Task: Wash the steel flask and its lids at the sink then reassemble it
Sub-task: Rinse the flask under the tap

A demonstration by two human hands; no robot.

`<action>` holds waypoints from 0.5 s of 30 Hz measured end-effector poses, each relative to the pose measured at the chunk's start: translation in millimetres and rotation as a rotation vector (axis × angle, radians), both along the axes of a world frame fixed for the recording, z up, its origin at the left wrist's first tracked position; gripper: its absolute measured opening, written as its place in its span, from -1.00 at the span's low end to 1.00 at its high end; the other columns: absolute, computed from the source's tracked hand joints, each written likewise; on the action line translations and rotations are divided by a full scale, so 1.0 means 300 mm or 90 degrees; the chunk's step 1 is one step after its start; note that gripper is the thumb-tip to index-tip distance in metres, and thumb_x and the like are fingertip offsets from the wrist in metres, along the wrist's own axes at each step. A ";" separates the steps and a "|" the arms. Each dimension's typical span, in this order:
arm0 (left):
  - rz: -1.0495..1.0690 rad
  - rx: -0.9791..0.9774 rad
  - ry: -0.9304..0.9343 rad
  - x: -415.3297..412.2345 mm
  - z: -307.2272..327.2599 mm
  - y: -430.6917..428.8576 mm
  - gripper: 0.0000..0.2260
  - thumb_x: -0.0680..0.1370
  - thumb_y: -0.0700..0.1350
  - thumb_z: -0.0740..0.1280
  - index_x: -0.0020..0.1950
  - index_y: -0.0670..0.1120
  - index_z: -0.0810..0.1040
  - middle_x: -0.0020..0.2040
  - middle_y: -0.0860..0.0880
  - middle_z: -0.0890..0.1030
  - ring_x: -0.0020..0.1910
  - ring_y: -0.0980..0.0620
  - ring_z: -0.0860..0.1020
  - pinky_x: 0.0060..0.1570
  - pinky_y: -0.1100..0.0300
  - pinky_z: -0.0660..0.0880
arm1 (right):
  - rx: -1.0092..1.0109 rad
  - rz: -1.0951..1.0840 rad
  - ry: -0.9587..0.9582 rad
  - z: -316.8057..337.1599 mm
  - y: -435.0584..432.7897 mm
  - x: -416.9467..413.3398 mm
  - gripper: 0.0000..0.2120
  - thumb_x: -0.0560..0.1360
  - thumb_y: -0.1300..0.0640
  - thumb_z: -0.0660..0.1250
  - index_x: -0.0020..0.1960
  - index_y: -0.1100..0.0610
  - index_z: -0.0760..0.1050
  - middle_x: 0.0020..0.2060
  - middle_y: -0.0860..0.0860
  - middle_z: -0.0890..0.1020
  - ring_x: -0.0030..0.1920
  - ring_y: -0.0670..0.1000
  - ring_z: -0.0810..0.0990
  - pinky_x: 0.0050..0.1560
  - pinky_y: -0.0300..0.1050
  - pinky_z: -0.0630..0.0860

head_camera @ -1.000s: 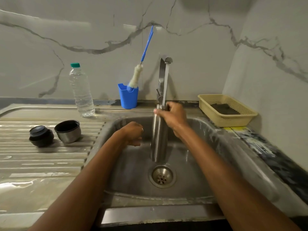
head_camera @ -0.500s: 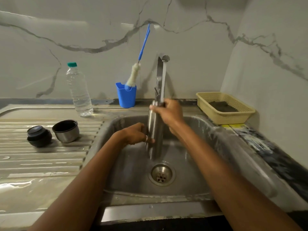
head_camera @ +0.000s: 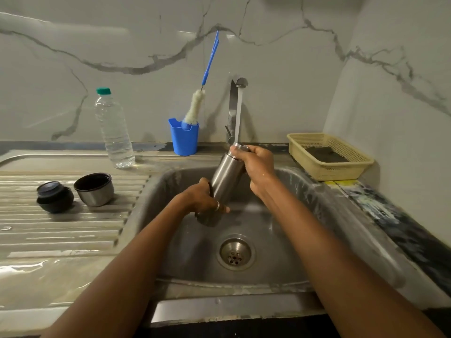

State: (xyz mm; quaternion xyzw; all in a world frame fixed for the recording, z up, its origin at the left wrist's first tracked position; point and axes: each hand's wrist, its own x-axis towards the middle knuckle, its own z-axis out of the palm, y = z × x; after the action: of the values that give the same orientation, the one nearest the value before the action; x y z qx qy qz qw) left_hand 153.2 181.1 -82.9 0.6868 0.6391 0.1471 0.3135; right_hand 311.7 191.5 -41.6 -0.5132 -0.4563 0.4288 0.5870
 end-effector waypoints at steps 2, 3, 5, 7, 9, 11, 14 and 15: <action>0.025 0.061 0.026 -0.015 0.000 -0.002 -0.39 0.44 -0.01 0.57 0.36 -0.09 0.35 0.23 -0.10 0.54 0.08 -0.01 0.52 0.03 0.12 0.52 | -0.023 -0.009 0.051 0.008 0.008 0.013 -0.81 0.44 0.06 0.55 -0.03 0.13 0.65 -0.08 0.07 0.72 -0.01 0.05 0.68 0.09 0.02 0.64; 0.035 0.096 0.039 -0.026 0.003 -0.002 -0.45 0.45 -0.01 0.56 0.33 -0.07 0.39 0.19 -0.09 0.55 0.04 0.02 0.52 -0.02 0.16 0.48 | -0.031 -0.015 0.079 0.010 0.011 0.019 -0.83 0.45 0.07 0.54 -0.06 0.14 0.64 -0.08 0.07 0.72 0.00 0.05 0.68 0.13 0.08 0.64; 0.039 0.158 0.039 -0.051 0.014 -0.005 -0.49 0.43 0.03 0.55 0.30 -0.03 0.45 0.11 -0.04 0.56 0.00 0.05 0.51 -0.05 0.21 0.43 | -0.055 -0.034 0.134 0.012 0.007 0.034 -0.84 0.48 0.10 0.51 -0.10 0.16 0.59 -0.10 0.10 0.71 -0.02 0.07 0.70 0.13 0.15 0.64; 0.039 0.192 -0.019 -0.079 0.039 -0.011 -0.48 0.38 0.06 0.58 0.27 0.03 0.49 0.07 0.00 0.57 0.00 0.05 0.53 -0.04 0.20 0.46 | -0.091 -0.044 0.183 0.008 0.005 0.048 -0.87 0.53 0.12 0.45 -0.04 0.17 0.55 -0.03 0.15 0.71 0.00 0.11 0.71 0.09 0.17 0.66; 0.046 0.203 -0.104 -0.108 0.075 -0.018 -0.47 0.33 0.05 0.62 0.22 0.06 0.49 0.06 0.03 0.57 -0.01 0.08 0.53 -0.05 0.19 0.48 | -0.147 -0.023 0.201 0.002 -0.003 0.064 -0.90 0.59 0.12 0.34 0.04 0.16 0.53 0.06 0.19 0.69 0.04 0.14 0.70 0.11 0.22 0.64; 0.065 0.210 -0.167 -0.135 0.100 -0.017 -0.42 0.32 0.05 0.65 0.23 0.06 0.46 0.05 0.07 0.53 -0.01 0.12 0.50 -0.08 0.21 0.44 | -0.215 0.018 0.216 -0.004 -0.026 0.082 -0.90 0.62 0.16 0.24 0.08 0.17 0.49 0.10 0.23 0.65 0.08 0.17 0.66 0.15 0.25 0.61; 0.167 0.256 -0.303 -0.161 0.128 -0.014 -0.38 0.29 0.11 0.66 0.25 0.02 0.51 0.10 0.04 0.52 0.02 0.11 0.50 -0.11 0.22 0.47 | -0.289 0.049 0.198 -0.014 -0.062 0.105 -0.90 0.67 0.20 0.15 0.04 0.18 0.42 0.03 0.24 0.56 0.04 0.19 0.59 0.25 0.24 0.55; 0.193 0.260 -0.338 -0.161 0.135 -0.013 -0.38 0.28 0.13 0.66 0.25 0.02 0.53 0.11 0.03 0.52 0.03 0.09 0.50 -0.08 0.16 0.52 | -0.303 0.050 0.197 -0.013 -0.073 0.109 -0.90 0.67 0.19 0.14 0.03 0.17 0.41 0.00 0.23 0.54 0.02 0.19 0.58 0.27 0.24 0.54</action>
State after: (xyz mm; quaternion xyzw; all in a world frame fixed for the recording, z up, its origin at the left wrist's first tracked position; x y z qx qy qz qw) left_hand 104.9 177.1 -42.5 0.5706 0.5877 0.4893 0.2995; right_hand 344.5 169.6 -45.4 -0.5470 -0.2674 0.6196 0.4953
